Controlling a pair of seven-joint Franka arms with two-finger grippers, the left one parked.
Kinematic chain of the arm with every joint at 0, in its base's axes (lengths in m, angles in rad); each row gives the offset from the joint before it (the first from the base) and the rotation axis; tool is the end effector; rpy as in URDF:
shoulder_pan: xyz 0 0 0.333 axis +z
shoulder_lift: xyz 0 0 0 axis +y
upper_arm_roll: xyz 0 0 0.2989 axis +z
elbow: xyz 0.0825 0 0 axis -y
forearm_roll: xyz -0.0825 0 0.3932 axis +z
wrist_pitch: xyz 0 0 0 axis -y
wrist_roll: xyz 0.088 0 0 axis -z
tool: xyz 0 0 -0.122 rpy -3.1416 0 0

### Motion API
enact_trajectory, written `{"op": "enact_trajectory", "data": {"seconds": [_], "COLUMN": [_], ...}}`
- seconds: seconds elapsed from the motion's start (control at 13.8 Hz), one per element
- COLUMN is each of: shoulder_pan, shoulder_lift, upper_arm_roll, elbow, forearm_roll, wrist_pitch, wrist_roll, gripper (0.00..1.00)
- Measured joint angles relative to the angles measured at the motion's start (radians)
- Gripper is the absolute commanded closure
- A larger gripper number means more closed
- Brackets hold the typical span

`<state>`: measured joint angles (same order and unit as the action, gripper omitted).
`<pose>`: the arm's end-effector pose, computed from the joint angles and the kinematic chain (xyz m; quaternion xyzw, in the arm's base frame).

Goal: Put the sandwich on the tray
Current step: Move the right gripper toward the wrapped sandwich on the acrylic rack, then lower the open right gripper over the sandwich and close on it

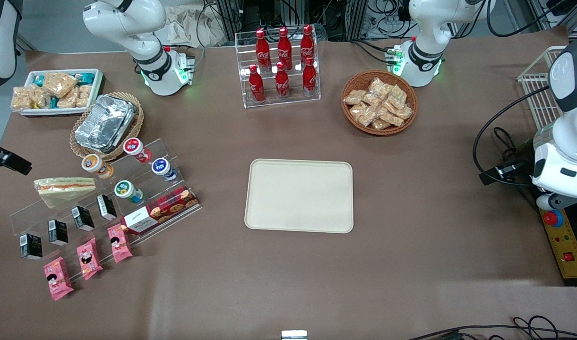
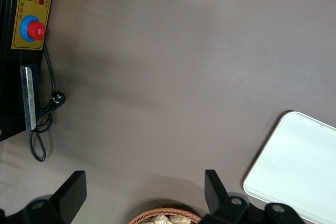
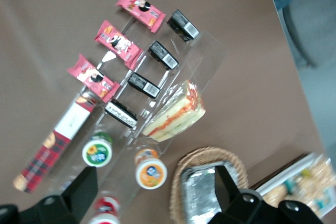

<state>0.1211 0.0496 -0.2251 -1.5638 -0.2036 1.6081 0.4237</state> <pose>0.5754 -0.0813 0.5741 0.9609 -0.2553 0.0150 0.1060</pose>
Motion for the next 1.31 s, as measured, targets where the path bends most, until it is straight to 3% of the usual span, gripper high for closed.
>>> {"op": "enact_trajectory", "data": {"seconds": [0.15,0.36,0.51,1.31], "shoulder_pan": [-0.002,-0.082,-0.139,-0.173], "shoulder_lift": [0.012,0.041,0.072,0.149], "upper_arm_roll": [-0.001,-0.017,-0.027,-0.028], "elbow": [0.0,-0.001,-0.005,-0.134], "forearm_roll": [0.013,0.16,0.2,0.209], "wrist_pitch": [0.016,0.053,0.063,0.167], "wrist_roll": [0.161,0.27,0.325,0.687], "gripper": [0.01,0.01,0.01,0.01]}}
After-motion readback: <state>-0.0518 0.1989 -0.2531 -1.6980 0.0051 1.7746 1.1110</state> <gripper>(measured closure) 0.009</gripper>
